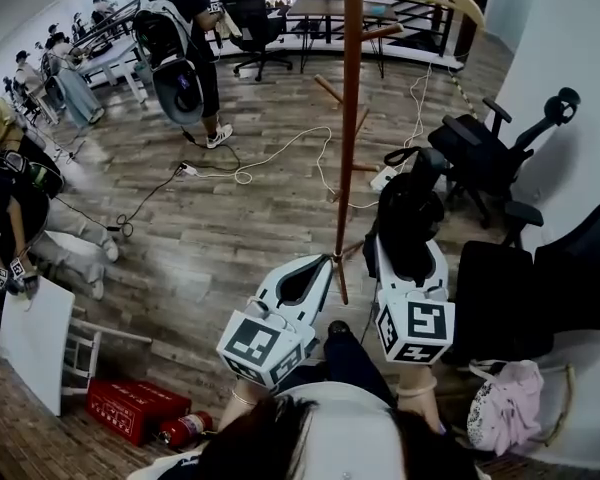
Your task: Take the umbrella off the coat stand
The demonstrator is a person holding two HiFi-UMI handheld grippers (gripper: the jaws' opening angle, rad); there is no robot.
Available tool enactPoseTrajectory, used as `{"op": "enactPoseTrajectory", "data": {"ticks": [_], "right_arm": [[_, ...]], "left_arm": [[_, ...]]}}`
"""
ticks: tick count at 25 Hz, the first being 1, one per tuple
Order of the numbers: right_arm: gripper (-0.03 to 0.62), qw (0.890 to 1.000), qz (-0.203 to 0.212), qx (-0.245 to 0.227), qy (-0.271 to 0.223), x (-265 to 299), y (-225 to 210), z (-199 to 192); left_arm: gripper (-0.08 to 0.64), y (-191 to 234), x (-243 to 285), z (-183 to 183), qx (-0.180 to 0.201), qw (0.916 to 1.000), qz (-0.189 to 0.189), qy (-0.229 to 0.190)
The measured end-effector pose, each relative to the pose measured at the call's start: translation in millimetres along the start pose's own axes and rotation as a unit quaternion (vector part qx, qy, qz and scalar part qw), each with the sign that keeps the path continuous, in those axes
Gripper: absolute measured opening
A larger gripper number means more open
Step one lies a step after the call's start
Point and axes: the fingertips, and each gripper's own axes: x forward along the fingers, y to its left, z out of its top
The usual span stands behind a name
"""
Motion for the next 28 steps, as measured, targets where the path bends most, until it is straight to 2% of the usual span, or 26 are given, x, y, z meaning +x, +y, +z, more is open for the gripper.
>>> {"op": "enactPoseTrajectory", "data": {"ticks": [5,16,28], "right_arm": [[0.242,1.0,-0.008,0.003,-0.001,-15.6,5.1,-3.7],[0.241,1.0,-0.01,0.0,0.0,-42.0,15.7,-11.6],[0.242,1.0,-0.005,0.001,0.001,-42.6,19.6,-12.8]], "left_arm": [[0.009,-8.4,-10.2,-4.9,-0.003,0.9999,-0.011,0.002],[0.009,-20.4,-33.6,-11.9,-0.007,0.9999,-0.008,-0.001],[0.009,-20.4,-33.7,-12.7,-0.005,0.9999,-0.012,0.001]]}}
